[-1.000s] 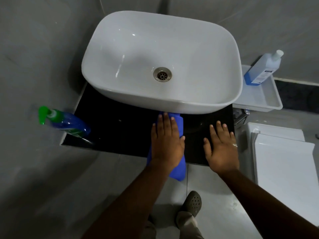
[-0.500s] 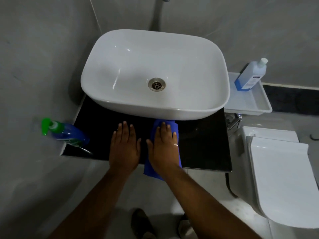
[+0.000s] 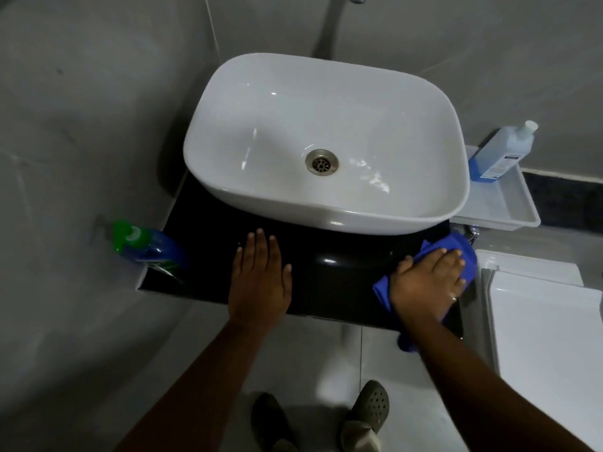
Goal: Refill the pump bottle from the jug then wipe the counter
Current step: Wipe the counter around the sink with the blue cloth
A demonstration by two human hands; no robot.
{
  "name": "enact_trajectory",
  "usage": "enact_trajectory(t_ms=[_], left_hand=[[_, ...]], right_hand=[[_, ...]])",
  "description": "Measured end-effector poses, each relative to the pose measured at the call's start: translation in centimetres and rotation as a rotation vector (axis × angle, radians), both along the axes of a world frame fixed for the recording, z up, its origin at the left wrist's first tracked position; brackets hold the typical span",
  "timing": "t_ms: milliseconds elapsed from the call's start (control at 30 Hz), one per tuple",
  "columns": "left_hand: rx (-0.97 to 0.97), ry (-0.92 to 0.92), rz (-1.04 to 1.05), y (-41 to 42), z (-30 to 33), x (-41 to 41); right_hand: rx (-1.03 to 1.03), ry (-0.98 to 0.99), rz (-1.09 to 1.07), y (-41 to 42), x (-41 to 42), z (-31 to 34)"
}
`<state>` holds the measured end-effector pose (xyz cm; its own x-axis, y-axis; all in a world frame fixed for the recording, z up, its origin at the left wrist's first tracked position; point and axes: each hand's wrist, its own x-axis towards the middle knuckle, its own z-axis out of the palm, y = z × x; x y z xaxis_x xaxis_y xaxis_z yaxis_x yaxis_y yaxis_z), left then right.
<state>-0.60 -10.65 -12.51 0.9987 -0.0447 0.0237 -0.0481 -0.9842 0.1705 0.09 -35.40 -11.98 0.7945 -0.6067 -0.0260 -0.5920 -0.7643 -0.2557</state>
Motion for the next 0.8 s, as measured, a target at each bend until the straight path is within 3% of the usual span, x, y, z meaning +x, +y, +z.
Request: enact_trajectory(t_ms=[67, 200, 300, 333, 433, 567, 700, 800], left_hand=[[-0.004, -0.007, -0.013, -0.1, -0.1, 0.0], [0.012, -0.035, -0.015, -0.1, -0.2, 0.0], [0.01, -0.015, -0.02, 0.0, -0.1, 0.0], [0.011, -0.008, -0.021, 0.0, 0.0, 0.0], [0.012, 0.005, -0.011, 0.0, 0.2, 0.0], [0.016, 0.012, -0.003, -0.1, 0.2, 0.0], [0.008, 0.038, 0.006, -0.4, 0.6, -0.1], [0.005, 0.06, -0.002, -0.5, 1.1, -0.2]], right_hand=[[0.031, 0.008, 0.017, 3.8, 0.4, 0.2], [-0.085, 0.015, 0.585, 7.3, -2.7, -0.2], [-0.16, 0.027, 0.928, 1.2, -4.3, 0.0], [-0.173, 0.03, 0.915, -1.5, -4.7, 0.0], [-0.071, 0.057, 0.593, -7.1, -4.7, 0.4], [-0.097, 0.081, 0.29, -4.0, -3.3, 0.2], [-0.11, 0.044, 0.55, 1.4, -4.0, 0.3], [-0.06, 0.0, 0.727, 1.1, -4.8, 0.3]])
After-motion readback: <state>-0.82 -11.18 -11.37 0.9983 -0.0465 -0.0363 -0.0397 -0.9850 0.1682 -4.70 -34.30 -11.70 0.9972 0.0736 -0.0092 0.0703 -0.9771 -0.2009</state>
